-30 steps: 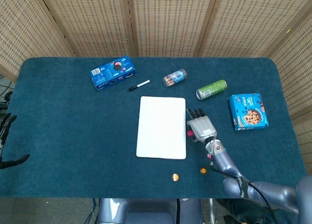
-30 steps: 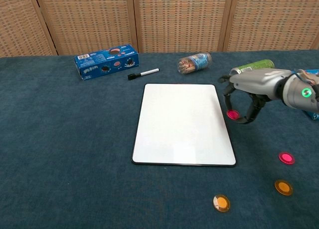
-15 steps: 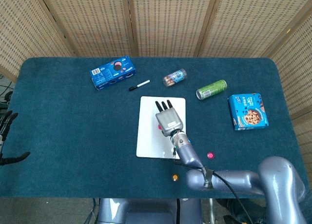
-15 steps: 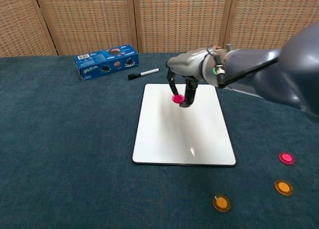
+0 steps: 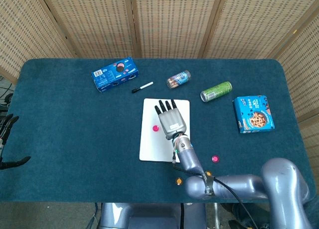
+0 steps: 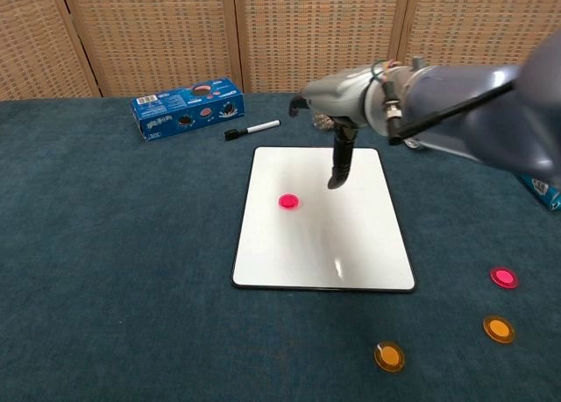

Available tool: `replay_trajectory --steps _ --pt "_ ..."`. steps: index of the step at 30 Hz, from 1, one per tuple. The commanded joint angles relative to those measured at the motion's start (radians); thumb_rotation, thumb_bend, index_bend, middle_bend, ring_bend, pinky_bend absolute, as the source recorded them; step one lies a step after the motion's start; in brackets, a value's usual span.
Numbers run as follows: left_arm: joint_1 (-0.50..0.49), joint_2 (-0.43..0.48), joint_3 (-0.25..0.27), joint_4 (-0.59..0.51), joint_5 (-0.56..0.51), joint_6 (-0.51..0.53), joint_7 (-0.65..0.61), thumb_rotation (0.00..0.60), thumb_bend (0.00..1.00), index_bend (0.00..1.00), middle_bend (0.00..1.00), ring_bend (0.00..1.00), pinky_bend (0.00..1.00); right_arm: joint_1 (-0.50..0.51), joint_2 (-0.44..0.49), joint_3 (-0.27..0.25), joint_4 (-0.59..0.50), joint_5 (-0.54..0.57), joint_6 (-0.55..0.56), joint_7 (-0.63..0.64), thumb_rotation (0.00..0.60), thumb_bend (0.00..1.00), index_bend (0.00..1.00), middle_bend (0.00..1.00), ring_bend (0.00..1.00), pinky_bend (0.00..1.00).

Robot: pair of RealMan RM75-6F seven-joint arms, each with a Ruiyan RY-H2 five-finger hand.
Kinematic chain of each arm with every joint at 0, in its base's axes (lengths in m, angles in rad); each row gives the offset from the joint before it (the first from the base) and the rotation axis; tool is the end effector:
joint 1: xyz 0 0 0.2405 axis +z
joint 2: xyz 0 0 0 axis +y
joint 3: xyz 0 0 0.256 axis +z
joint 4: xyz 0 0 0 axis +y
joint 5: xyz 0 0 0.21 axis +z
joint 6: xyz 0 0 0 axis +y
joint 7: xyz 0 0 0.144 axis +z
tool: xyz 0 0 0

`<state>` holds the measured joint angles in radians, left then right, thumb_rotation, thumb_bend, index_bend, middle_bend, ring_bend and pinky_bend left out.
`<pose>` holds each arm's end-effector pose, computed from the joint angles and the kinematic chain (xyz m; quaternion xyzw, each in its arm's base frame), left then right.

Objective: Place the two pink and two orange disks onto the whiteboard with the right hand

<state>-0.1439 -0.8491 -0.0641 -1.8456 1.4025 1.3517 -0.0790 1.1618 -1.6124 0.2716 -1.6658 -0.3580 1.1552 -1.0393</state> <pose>-0.2863 0.1967 0.2092 -0.5901 -0.4371 -0.3715 0.5680 -0.0268 -0.3616 -0.0300 0.7789 -0.3161 0.2496 0.4808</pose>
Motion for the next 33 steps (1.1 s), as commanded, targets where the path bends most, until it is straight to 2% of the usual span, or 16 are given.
replay_trajectory --steps 1,4,8,14,22,33 --pt "0.003 -0.001 0.005 -0.003 0.012 0.007 0.003 0.6 0.0 0.0 0.0 0.0 0.0 -0.115 0.127 -0.097 -0.125 -0.139 0.012 0.109 0.6 0.22 0.31 0.0 0.0 0.0" --pt "0.007 -0.004 0.011 -0.003 0.027 0.014 0.008 0.6 0.0 0.0 0.0 0.0 0.0 -0.206 0.212 -0.178 -0.174 -0.276 0.011 0.212 0.6 0.27 0.39 0.0 0.0 0.0" --pt "0.011 -0.007 0.015 -0.004 0.039 0.024 0.013 0.6 0.0 0.0 0.0 0.0 0.0 -0.319 0.288 -0.273 -0.167 -0.443 0.013 0.355 0.6 0.31 0.41 0.0 0.0 0.0" --pt "0.018 -0.01 0.02 -0.011 0.055 0.043 0.022 0.6 0.0 0.0 0.0 0.0 0.0 -0.434 0.314 -0.358 -0.102 -0.609 0.027 0.491 0.6 0.31 0.41 0.0 0.0 0.0" --pt "0.026 -0.015 0.029 -0.017 0.077 0.06 0.039 0.6 0.0 0.0 0.0 0.0 0.0 -0.518 0.297 -0.404 -0.037 -0.73 0.026 0.561 0.6 0.31 0.41 0.0 0.0 0.0" --pt "0.028 -0.02 0.03 -0.017 0.078 0.064 0.048 0.6 0.0 0.0 0.0 0.0 0.0 -0.577 0.247 -0.41 0.049 -0.815 0.019 0.59 0.6 0.31 0.41 0.0 0.0 0.0"
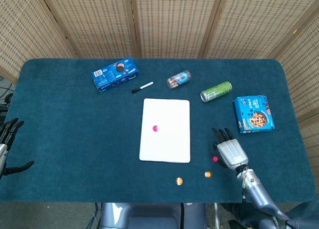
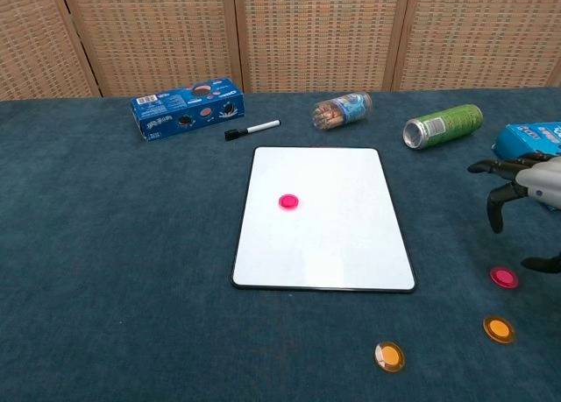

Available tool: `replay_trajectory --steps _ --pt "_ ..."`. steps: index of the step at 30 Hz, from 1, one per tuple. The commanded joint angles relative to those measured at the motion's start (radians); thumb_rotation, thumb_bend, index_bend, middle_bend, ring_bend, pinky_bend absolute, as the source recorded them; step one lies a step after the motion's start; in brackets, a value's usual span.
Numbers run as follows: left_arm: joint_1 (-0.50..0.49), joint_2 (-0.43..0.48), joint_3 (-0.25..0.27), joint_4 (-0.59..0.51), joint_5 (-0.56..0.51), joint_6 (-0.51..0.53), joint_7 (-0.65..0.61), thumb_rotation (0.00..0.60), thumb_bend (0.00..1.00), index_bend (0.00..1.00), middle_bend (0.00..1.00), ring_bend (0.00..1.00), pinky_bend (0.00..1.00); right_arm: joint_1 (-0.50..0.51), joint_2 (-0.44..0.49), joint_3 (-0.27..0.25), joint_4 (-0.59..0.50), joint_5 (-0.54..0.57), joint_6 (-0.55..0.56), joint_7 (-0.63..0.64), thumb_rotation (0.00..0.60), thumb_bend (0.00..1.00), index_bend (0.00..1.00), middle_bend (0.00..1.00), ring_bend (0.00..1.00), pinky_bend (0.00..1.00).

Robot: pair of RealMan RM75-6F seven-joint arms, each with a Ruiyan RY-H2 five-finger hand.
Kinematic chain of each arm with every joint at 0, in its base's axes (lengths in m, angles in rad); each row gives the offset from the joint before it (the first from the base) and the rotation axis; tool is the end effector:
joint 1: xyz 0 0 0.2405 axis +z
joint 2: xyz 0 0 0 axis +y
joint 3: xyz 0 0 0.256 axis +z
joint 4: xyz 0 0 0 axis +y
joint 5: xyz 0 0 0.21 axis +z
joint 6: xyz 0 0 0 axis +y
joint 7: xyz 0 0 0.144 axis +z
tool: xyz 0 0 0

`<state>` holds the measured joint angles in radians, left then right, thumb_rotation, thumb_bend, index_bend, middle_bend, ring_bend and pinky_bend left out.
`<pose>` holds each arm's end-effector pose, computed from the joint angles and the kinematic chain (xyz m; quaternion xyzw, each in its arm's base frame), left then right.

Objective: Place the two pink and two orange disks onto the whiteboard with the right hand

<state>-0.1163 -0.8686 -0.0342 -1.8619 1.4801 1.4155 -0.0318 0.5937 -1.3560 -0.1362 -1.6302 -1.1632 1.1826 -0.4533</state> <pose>-0.2775 0.1828 0.2019 -0.6064 -0.4152 -0.3795 0.5620 -0.2395 -0.2641 0.0281 0.7744 -0.3368 0.2520 0.4726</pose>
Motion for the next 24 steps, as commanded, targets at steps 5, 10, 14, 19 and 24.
replay_trajectory --steps 5,10,14,19,24 --pt "-0.001 -0.002 0.0 -0.001 -0.001 -0.001 0.005 0.6 0.0 0.0 0.0 0.0 0.0 -0.023 -0.028 0.008 0.035 -0.016 -0.035 0.014 0.6 0.31 0.41 0.0 0.0 0.0" --pt "-0.003 -0.005 0.001 -0.001 -0.004 -0.005 0.012 0.6 0.0 0.0 0.0 0.0 0.0 -0.029 -0.048 0.022 0.057 -0.014 -0.063 0.013 0.6 0.31 0.41 0.0 0.0 0.0" --pt "-0.004 -0.006 0.0 -0.003 -0.008 -0.008 0.017 0.6 0.0 0.0 0.0 0.0 0.0 -0.031 -0.075 0.043 0.093 0.006 -0.096 0.003 0.6 0.31 0.41 0.0 0.0 0.0" --pt "-0.008 -0.008 -0.002 -0.003 -0.013 -0.013 0.022 0.6 0.0 0.0 0.0 0.0 0.0 -0.038 -0.083 0.056 0.11 0.001 -0.108 -0.001 0.6 0.31 0.41 0.0 0.0 0.0" --pt "-0.007 -0.009 -0.001 -0.006 -0.014 -0.012 0.027 0.6 0.0 0.0 0.0 0.0 0.0 -0.046 -0.088 0.065 0.121 -0.001 -0.125 -0.001 0.6 0.31 0.41 0.0 0.0 0.0"
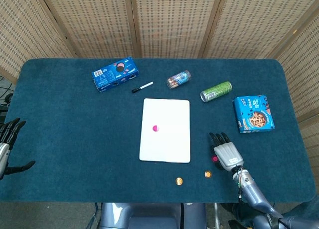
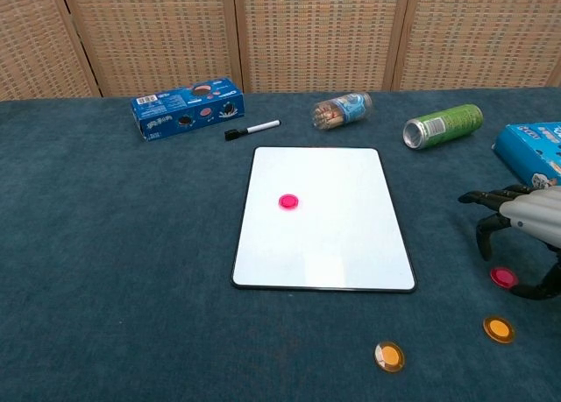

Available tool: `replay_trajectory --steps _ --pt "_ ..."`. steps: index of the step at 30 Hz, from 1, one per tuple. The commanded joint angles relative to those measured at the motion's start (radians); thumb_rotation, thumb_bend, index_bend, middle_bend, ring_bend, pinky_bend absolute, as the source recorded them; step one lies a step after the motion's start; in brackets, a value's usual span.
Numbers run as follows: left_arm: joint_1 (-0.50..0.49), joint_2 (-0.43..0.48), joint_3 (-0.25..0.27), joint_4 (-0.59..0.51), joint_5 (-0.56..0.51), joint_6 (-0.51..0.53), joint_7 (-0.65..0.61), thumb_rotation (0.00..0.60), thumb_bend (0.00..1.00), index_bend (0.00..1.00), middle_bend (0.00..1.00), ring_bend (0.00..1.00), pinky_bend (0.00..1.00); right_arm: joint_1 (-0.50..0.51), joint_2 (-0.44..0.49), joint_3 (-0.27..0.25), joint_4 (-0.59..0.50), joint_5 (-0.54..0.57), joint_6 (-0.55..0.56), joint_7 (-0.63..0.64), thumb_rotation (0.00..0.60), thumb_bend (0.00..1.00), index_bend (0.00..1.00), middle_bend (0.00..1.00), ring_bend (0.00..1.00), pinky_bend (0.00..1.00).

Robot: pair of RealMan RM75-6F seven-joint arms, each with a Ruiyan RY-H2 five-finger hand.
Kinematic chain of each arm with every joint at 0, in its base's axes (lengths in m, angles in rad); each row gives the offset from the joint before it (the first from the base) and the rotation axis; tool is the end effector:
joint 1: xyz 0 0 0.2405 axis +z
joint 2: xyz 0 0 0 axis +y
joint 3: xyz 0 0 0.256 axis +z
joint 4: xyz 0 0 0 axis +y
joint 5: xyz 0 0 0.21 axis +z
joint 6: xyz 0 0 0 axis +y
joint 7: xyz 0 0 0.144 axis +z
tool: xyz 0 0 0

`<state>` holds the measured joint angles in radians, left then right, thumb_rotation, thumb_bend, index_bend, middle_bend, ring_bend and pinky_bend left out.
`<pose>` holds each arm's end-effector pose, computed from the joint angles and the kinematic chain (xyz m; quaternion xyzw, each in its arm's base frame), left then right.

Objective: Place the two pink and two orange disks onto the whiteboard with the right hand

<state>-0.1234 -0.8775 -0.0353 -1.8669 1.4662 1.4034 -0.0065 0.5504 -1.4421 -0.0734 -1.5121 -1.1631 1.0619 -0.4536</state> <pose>-0.2772 0.1847 0.1980 -0.6088 -0.4158 -0.3728 0.5635 -0.2539 -0.2671 -0.0003 0.7799 -0.3570 0.2281 0.4608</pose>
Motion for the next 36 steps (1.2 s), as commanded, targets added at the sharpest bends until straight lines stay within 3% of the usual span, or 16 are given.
replay_trajectory --steps 1,12,19,27,33,36 --pt "0.0 -0.001 0.0 -0.001 -0.001 0.001 0.002 0.6 0.0 0.0 0.0 0.0 0.0 -0.004 -0.002 0.003 0.004 -0.003 -0.007 0.0 0.6 0.31 0.41 0.0 0.0 0.0" --pt "0.001 -0.001 0.0 0.0 -0.002 0.002 0.002 0.6 0.0 0.0 0.0 0.0 0.0 -0.016 -0.019 0.022 0.025 -0.012 -0.032 -0.007 0.6 0.31 0.42 0.0 0.0 0.0" --pt "0.0 0.0 0.0 0.0 -0.006 -0.001 0.002 0.6 0.0 0.0 0.0 0.0 0.0 -0.022 -0.022 0.025 0.036 -0.012 -0.047 -0.017 0.6 0.35 0.51 0.0 0.0 0.0" --pt "0.0 0.001 0.0 -0.001 -0.006 0.0 0.001 0.6 0.0 0.0 0.0 0.0 0.0 -0.023 -0.014 0.038 0.021 -0.015 -0.059 -0.022 0.6 0.36 0.53 0.0 0.0 0.0" --pt "-0.001 0.001 0.0 -0.001 -0.005 -0.001 0.003 0.6 0.0 0.0 0.0 0.0 0.0 0.015 0.014 0.088 -0.055 -0.003 -0.067 -0.064 0.6 0.36 0.53 0.0 0.0 0.0" --pt "-0.001 0.001 -0.002 -0.002 -0.009 0.0 0.001 0.6 0.0 0.0 0.0 0.0 0.0 0.085 0.015 0.169 -0.129 0.061 -0.098 -0.128 0.6 0.36 0.53 0.0 0.0 0.0"
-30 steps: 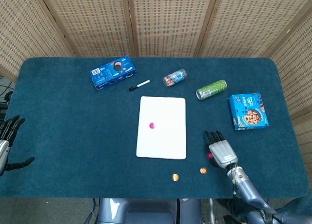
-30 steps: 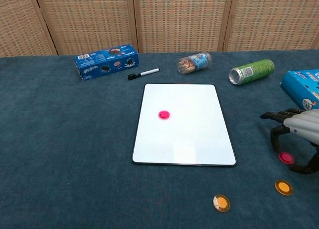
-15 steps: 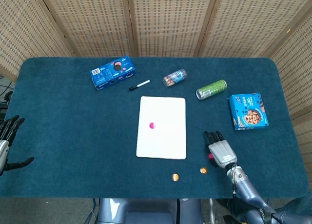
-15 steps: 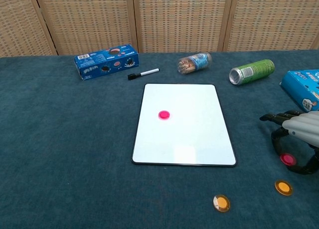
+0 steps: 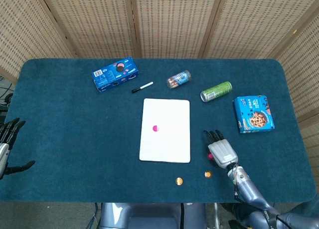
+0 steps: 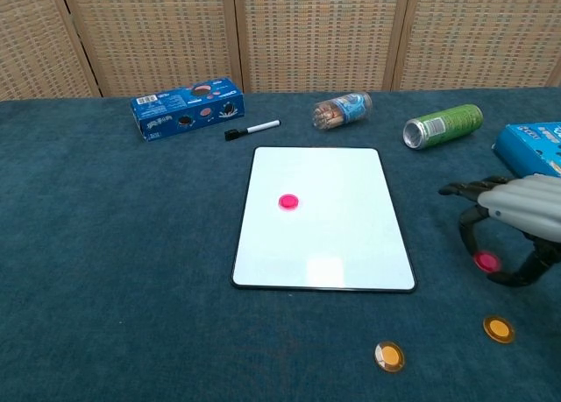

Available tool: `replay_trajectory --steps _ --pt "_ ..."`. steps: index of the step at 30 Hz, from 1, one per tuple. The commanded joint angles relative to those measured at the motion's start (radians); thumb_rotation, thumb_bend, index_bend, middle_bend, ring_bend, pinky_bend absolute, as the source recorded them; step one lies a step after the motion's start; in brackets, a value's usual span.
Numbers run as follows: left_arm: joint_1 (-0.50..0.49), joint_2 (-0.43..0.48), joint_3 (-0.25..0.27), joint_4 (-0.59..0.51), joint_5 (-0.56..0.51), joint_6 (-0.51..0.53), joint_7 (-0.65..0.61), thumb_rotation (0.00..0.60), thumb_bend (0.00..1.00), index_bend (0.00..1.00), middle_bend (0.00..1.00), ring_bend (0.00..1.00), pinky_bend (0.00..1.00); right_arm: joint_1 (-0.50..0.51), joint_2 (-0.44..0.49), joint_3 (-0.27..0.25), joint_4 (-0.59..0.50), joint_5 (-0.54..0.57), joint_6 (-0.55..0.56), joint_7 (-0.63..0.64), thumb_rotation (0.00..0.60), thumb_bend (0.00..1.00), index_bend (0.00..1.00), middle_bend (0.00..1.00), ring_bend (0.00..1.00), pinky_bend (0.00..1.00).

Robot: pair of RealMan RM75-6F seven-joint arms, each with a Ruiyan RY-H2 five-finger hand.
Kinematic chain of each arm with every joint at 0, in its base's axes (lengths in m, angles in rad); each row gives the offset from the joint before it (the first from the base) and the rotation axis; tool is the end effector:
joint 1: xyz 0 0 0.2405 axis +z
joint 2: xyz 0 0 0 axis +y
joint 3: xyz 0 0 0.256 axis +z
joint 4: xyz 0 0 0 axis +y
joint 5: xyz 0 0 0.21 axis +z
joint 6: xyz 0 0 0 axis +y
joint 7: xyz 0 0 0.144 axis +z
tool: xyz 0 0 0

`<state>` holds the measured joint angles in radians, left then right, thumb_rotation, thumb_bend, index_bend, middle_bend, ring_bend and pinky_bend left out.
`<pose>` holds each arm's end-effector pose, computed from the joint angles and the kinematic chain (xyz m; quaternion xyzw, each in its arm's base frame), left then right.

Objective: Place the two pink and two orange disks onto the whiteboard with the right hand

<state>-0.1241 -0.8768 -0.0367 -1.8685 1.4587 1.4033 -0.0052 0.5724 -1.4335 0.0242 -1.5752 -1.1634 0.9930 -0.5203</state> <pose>-0.2776 0.1852 0.1986 -0.6066 -0.4168 -0.3722 0.5655 -0.2211 -0.2825 -0.0015 0.7884 -0.3433 0.2499 0.4451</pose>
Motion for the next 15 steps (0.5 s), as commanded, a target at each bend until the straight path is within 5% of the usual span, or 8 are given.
replay_trajectory --steps 1,6,13,15 --pt "-0.001 0.0 -0.001 0.0 -0.003 -0.001 -0.001 0.6 0.0 0.0 0.0 0.0 0.0 0.084 0.002 0.091 -0.077 0.09 -0.04 -0.085 0.6 0.36 0.53 0.0 0.0 0.0" --pt "-0.005 0.0 -0.005 -0.001 -0.016 -0.011 -0.001 0.6 0.0 0.0 0.0 0.0 0.0 0.205 -0.07 0.187 -0.069 0.25 -0.061 -0.207 0.6 0.36 0.53 0.0 0.0 0.0" --pt "-0.02 -0.002 -0.012 0.003 -0.045 -0.041 0.006 0.6 0.0 0.0 0.0 0.0 0.0 0.329 -0.186 0.248 0.055 0.397 -0.06 -0.291 0.6 0.36 0.52 0.0 0.0 0.0" --pt "-0.025 -0.001 -0.016 0.005 -0.058 -0.05 0.003 0.6 0.0 0.0 0.0 0.0 0.0 0.354 -0.207 0.256 0.077 0.448 -0.044 -0.319 0.6 0.33 0.4 0.0 0.0 0.0"
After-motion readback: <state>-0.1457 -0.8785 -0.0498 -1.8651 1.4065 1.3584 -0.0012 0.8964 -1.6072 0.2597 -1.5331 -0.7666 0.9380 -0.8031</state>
